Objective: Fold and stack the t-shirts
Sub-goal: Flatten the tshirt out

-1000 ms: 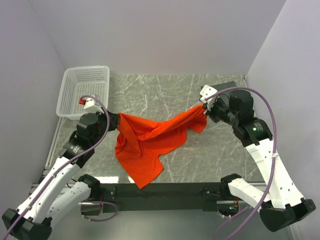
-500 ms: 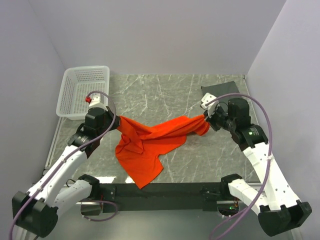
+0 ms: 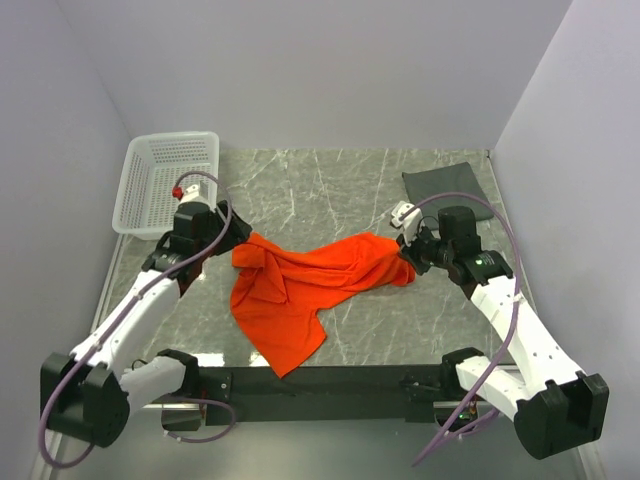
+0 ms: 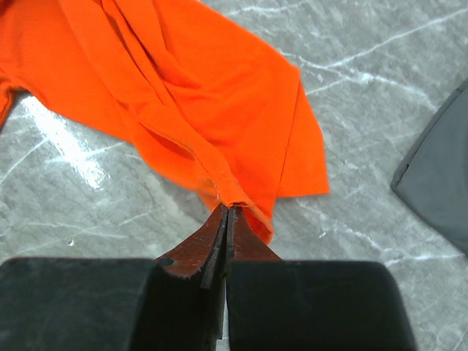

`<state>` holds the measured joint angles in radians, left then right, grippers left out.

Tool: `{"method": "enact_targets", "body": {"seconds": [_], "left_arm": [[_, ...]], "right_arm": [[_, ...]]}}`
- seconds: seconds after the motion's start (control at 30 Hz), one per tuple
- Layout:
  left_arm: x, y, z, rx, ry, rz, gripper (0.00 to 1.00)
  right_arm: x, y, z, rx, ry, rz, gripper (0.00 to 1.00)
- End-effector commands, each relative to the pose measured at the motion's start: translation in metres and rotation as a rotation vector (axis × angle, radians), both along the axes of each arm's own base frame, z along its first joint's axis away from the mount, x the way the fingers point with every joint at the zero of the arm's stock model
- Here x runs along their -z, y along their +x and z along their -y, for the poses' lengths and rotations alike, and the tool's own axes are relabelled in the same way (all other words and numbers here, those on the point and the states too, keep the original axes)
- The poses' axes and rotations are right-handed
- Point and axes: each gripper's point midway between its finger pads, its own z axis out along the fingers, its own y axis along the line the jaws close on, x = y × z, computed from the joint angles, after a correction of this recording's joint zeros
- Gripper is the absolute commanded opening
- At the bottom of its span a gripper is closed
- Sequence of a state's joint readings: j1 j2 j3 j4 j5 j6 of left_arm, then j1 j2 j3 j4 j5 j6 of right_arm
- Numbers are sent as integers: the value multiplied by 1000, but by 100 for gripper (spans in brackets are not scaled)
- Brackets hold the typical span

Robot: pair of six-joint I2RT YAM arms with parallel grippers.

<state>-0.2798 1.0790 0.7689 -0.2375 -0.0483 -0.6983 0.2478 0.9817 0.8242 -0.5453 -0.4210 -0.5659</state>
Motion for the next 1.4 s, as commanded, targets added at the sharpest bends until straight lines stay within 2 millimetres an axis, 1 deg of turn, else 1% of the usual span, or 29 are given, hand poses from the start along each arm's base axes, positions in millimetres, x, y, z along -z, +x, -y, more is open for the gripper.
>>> {"method": "enact_targets", "body": {"seconds": [0.0, 0.03, 0.07, 0.1, 0.13, 0.17, 0.2, 0.23, 0.27, 0.3, 0.33, 0.4, 0.43, 0.5, 0.53, 0.57, 0.6, 0.63, 0.67, 0.73, 0.77, 0.83, 1.03, 1.07, 1.1, 1.13, 1.2, 1.23, 1.37], "left_arm": [[-26, -19, 10, 47, -88, 47, 68], [-30, -28, 14, 73, -116, 60, 65], [-11, -40, 18, 95, -127, 18, 63], [-5, -51, 30, 139, -157, -7, 62], [2, -60, 35, 158, -163, -28, 61], [17, -69, 40, 173, -162, -71, 61], [24, -80, 54, 213, -173, -101, 60], [30, -84, 60, 224, -174, -117, 59], [39, -94, 71, 259, -172, -142, 58], [44, -97, 76, 259, -189, -160, 58], [50, -98, 80, 258, -188, -178, 56], [57, -102, 90, 267, -193, -194, 55], [65, -102, 91, 260, -177, -218, 54], [68, -101, 98, 267, -163, -220, 54], [77, -102, 100, 271, -141, -245, 54], [77, -99, 103, 270, -129, -244, 54], [80, -103, 107, 289, -111, -261, 54], [89, -105, 109, 295, -90, -294, 53], [88, -101, 109, 280, -66, -284, 53], [97, -102, 109, 280, -21, -305, 51], [97, -101, 111, 280, -13, -305, 51], [104, -103, 110, 275, 28, -322, 50], [106, -99, 116, 274, 97, -313, 44], [103, -98, 118, 277, 103, -310, 43], [105, -97, 118, 282, 120, -313, 43], [101, -92, 119, 274, 131, -301, 41], [105, -93, 118, 274, 175, -315, 39], [103, -89, 118, 265, 188, -304, 39], [106, -90, 118, 267, 239, -311, 39]], "right_arm": [[-10, 7, -6, -8, 45, 47, 0], [-9, 7, -6, -8, 44, 46, 0], [-9, 7, -7, -12, 48, 46, 0], [-8, 7, -7, -15, 50, 43, 0], [-7, 7, -8, -16, 52, 38, 0], [-6, 7, -8, -16, 53, 33, 0], [-6, 7, -9, -18, 55, 29, 0], [-5, 7, -9, -17, 54, 24, 0], [-4, 6, -9, -19, 54, 21, 0], [-3, 7, -9, -17, 56, 20, 0], [-2, 6, -9, -17, 53, 18, 0], [-1, 5, -9, -17, 53, 14, 0], [0, 5, -8, -17, 52, 13, 0], [0, 5, -8, -16, 53, 11, 0], [1, 5, -9, -17, 53, 11, 0], [2, 5, -8, -16, 52, 6, 0], [2, 5, -9, -16, 52, 4, 0], [2, 5, -9, -17, 52, 1, 0], [3, 5, -9, -17, 53, -1, 0], [4, 5, -9, -15, 52, -5, 0], [3, 5, -9, -17, 52, 1, 0], [2, 5, -9, -19, 54, 2, 0], [4, 5, -9, -17, 55, -7, 0], [4, 5, -9, -17, 54, -5, 0], [5, 4, -9, -18, 54, -8, 0], [4, 5, -9, -18, 54, -5, 0], [4, 4, -9, -19, 53, -7, 0], [4, 4, -9, -17, 55, -7, 0], [5, 4, -9, -18, 54, -8, 0]]}}
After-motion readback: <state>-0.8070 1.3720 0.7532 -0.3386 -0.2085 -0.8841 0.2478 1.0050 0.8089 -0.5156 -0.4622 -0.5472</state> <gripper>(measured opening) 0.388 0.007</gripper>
